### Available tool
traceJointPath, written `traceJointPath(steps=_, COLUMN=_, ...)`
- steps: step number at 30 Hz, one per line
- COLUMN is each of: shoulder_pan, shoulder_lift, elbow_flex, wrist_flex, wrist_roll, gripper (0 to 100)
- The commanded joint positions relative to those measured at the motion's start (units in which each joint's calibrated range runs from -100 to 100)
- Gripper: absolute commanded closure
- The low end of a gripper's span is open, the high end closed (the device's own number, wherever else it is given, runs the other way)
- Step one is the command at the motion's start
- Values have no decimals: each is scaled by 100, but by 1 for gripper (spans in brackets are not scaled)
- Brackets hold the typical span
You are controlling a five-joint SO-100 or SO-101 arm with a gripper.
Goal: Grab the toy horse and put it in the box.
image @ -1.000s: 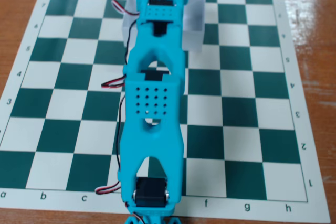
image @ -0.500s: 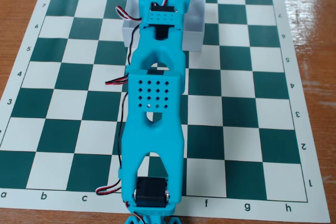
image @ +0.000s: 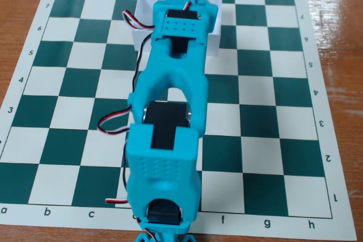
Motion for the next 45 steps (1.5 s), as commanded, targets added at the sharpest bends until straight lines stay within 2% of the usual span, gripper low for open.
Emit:
traceJointPath(steps=1, shoulder_pan=16, shoulder_lift=-1140, elbow_flex=759, wrist_flex=717, wrist_roll=-10, gripper=100)
traceJointPath(steps=12, shoulder_pan=-584, shoulder_lift=-3503, elbow_flex=2980, wrist_flex=3333, wrist_roll=19, gripper=100)
traceJointPath(steps=15, shoulder_pan=-706, shoulder_lift=-4166, elbow_flex=3399, wrist_flex=3765, wrist_roll=19, gripper=100)
traceJointPath(steps=32, shoulder_pan=-784, shoulder_lift=-10087, elbow_flex=7768, wrist_flex=3840, wrist_roll=488, gripper=100)
traceJointPath(steps=39, shoulder_pan=-848, shoulder_lift=-10211, elbow_flex=8096, wrist_flex=4130, wrist_roll=585, gripper=100)
traceJointPath(steps=45, shoulder_pan=-977, shoulder_lift=-10220, elbow_flex=8096, wrist_flex=4977, wrist_roll=615, gripper=100)
